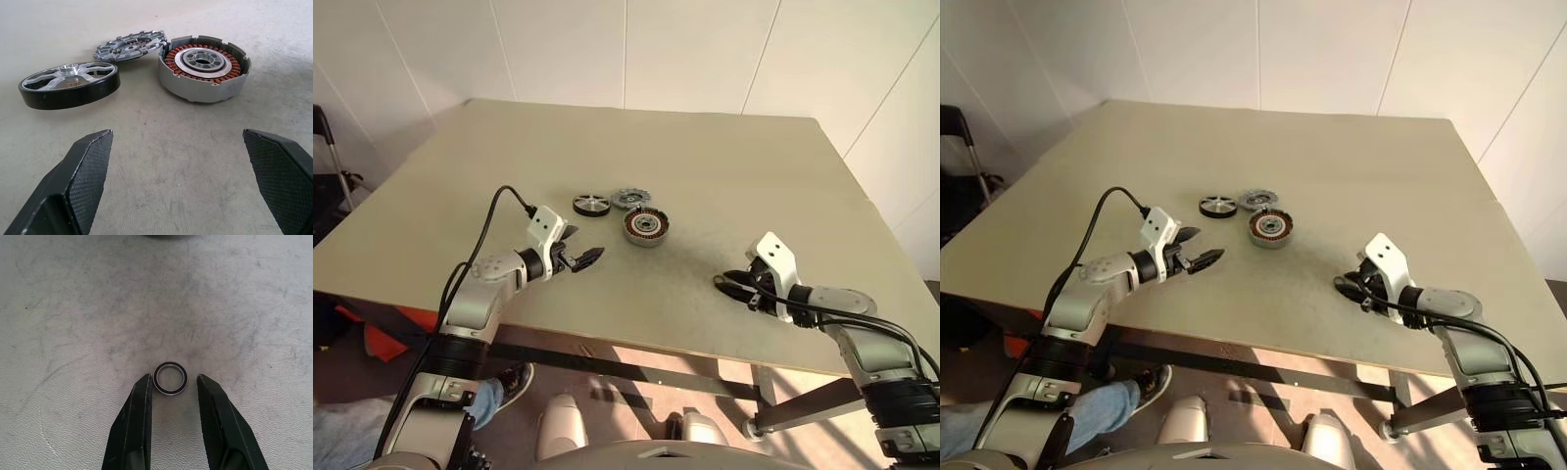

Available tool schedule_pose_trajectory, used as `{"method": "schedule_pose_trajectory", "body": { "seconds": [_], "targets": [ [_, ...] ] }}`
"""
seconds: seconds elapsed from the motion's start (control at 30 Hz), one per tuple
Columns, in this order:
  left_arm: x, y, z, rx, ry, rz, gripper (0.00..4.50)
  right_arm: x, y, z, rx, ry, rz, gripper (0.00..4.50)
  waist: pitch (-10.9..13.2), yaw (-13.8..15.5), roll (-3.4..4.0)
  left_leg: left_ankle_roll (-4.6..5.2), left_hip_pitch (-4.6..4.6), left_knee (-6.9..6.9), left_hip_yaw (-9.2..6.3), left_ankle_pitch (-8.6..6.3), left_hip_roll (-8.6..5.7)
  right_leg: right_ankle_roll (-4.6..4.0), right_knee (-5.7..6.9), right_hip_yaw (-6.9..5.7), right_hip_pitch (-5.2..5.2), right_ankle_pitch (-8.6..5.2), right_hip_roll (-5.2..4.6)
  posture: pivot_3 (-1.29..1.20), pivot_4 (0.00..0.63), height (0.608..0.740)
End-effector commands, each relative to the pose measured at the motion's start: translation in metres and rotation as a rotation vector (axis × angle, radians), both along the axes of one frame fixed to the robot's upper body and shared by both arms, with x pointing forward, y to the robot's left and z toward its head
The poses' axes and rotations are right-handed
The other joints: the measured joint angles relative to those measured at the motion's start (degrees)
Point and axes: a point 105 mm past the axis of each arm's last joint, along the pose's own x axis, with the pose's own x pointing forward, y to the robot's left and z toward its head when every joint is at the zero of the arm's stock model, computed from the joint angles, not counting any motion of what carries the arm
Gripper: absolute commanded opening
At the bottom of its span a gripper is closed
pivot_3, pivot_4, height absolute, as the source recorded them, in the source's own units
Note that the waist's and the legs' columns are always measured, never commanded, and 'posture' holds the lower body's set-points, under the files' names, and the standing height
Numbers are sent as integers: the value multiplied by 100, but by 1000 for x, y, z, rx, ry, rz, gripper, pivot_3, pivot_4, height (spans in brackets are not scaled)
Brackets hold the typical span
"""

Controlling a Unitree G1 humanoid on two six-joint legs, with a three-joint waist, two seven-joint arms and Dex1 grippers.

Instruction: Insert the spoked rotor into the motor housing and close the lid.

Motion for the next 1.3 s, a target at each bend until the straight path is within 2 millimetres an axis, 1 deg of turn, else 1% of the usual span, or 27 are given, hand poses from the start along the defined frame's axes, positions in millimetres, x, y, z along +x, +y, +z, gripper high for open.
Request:
{"method": "schedule_pose_trajectory", "body": {
  "seconds": [0.03, 0.13, 0.23, 0.33, 0.4, 0.73, 0.83, 0.93, 0.97, 1.17, 1.3],
  "targets": [
    [5, 1, 14, 0, -58, 4, 4500, 4, 12, 16, 12, -52, 48, 1536, 0, 0, 0, 0, 0, 0, 0, 0, 0, 0, 0, 0, 0, 0, 0, 0, 0, 740],
    [5, 2, 14, -1, -57, 9, 4500, 4, 21, 23, 30, -68, 77, 1536, 0, -2, 0, 0, -1, -1, 0, 0, 0, 0, 0, 0, -2, 0, 0, 0, 0, 740],
    [5, 2, 14, -1, -57, 12, 4500, 6, 22, 24, 39, -54, 71, 1536, 0, -1, 0, 0, -2, -2, 0, 0, 0, -1, 0, 0, -2, 0, 1, 0, 0, 740],
    [5, 2, 14, -1, -58, 16, 4500, 6, 19, 19, 20, -40, 57, 985, 0, 0, 0, 0, -2, -2, 0, 0, 0, -1, 0, 0, -2, 1, 0, 0, 0, 740],
    [5, 3, 14, 0, -58, 18, 4500, 8, 17, 18, 6, -45, 44, 339, 0, 5, 0, 0, -2, -2, 0, 0, 0, -1, 0, -1, -2, 0, 0, 0, 0, 740],
    [5, 1, 13, -2, -55, 14, 4500, 9, 12, 21, 12, -43, 30, 339, 0, 2, 0, 0, -2, -2, 0, 0, 0, 0, -1, 0, -2, 0, 0, 0, 0, 740],
    [5, 1, 12, -1, -53, 15, 4500, 8, 12, 22, 28, -37, 33, 921, 0, 2, 0, 0, -2, -2, 0, 0, 0, 0, -1, 0, -2, 0, 0, 0, 0, 740],
    [5, 0, 12, -2, -52, 14, 4500, 9, 10, 23, 12, -47, 23, 1983, 0, 2, 0, 0, -2, -2, 0, 0, 0, 0, -1, 0, -2, 0, 0, 0, 0, 740],
    [5, 0, 12, -2, -52, 13, 4500, 9, 10, 22, 7, -47, 25, 2262, 0, 1, 0, 0, -2, -2, 0, 0, 0, 0, -1, 0, -2, 0, 0, 0, 0, 740],
    [4, 0, 12, 0, -52, 12, 4500, 8, 5, 13, -12, -24, 8, 2262, 0, 1, 0, 0, -2, -2, 0, 0, 0, 0, -2, 0, -2, 0, 0, 0, 0, 740],
    [5, 2, 12, 2, -52, 17, 4500, 3, -4, 1, -19, 24, -18, 2262, 0, 1, 0, 0, -2, -3, 0, 0, 0, 0, -2, 0, -2, 0, 0, 0, 0, 740]
  ]
}}
